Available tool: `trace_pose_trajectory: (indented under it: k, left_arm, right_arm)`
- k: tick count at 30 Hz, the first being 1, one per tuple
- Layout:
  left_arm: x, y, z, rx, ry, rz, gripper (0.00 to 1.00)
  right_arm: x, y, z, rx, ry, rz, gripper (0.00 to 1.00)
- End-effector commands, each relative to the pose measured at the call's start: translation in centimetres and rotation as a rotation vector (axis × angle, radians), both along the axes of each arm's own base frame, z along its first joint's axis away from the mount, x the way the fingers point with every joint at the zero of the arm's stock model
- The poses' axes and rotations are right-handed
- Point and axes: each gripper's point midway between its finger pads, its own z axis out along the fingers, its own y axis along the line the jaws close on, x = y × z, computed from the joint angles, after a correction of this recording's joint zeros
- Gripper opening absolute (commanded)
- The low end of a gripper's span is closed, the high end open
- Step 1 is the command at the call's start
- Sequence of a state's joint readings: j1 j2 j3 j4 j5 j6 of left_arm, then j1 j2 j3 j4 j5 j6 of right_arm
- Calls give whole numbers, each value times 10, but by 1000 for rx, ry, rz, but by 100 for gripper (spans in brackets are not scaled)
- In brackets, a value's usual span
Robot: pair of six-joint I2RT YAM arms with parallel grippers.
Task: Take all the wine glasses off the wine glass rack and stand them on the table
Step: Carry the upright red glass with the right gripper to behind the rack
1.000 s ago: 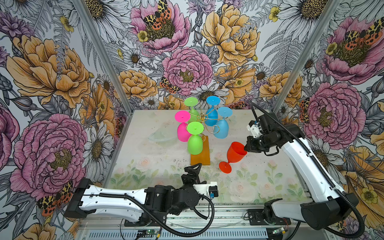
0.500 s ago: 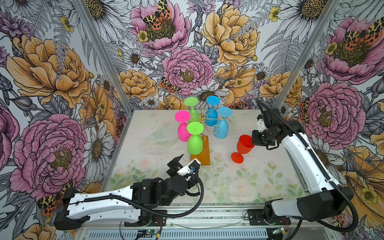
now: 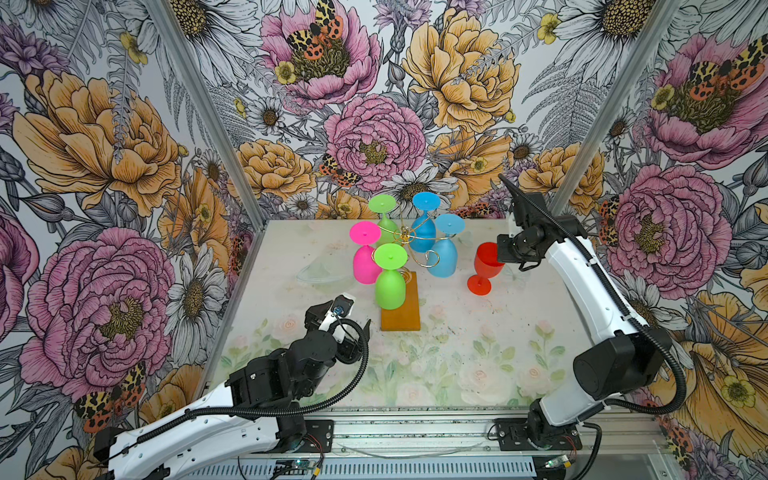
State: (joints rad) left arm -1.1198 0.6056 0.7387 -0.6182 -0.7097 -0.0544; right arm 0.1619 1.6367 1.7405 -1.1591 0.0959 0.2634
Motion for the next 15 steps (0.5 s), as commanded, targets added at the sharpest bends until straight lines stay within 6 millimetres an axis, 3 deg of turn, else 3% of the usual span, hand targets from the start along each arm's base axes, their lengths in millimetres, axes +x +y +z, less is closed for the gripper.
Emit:
trace_pose_trajectory:
  k: [1,8,15]
  left_arm:
    - [-2,-5,-10,-11,41,-29,99]
    - [-3,-9,-14,-34,82,-41,99]
    - [-6,2,-12,-85,104,-35,99]
  right_arm:
    - [34,-4,17,-13,-95,-14,0]
    - [79,3,15,14,-132,-14,0]
    - [112,14,12,49,-150,6,0]
